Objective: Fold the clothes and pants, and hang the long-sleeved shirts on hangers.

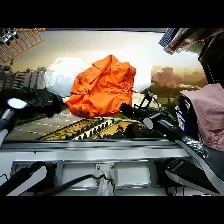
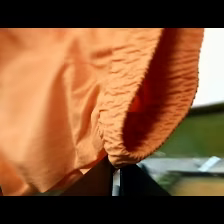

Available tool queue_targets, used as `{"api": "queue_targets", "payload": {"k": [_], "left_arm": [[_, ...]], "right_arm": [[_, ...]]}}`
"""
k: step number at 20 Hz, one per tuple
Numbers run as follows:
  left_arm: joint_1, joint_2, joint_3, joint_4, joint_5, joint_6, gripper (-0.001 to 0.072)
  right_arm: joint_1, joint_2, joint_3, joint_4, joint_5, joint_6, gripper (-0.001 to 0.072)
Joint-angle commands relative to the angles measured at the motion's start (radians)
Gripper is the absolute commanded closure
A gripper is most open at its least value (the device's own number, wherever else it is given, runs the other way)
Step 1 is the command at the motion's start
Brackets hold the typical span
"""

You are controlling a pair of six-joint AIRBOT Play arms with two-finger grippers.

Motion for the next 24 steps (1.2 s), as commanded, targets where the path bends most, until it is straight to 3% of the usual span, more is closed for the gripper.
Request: {"api": "queue_targets", "payload": {"k": [1, 7, 12, 17, 21, 24], "left_arm": [[0.042, 0.051, 0.178, -0.072, 0.029, 0.045, 0.0704], [0.043, 0.166, 0.434, -0.067, 0.148, 0.074, 0.0705], [0.047, 0.27, 0.446, 0.102, 0.247, 0.073, 0.0705], [0.047, 0.354, 0.453, 0.194, 0.391, 0.072, 0.0706], [0.047, 0.448, 0.509, 0.196, 0.45, 0.097, 0.0706], [0.047, 0.513, 0.561, 0.235, 0.503, 0.134, 0.0706]], "right_arm": [[0.0, 0.067, 0.055, -0.011, 0.025, -0.079, 0.0689], [0.0, 0.129, 0.375, -0.065, 0.195, -0.252, 0.0689], [0.0, 0.129, 0.6, -0.203, 0.328, -0.251, 0.0689], [0.0, 0.132, 0.748, -0.212, 0.392, -0.253, 0.0689], [0.001, 0.145, 0.87, -0.145, 0.497, -0.278, 0.0689], [0.01, 0.169, 0.924, 0.003, 0.553, -0.312, 0.0689]]}}
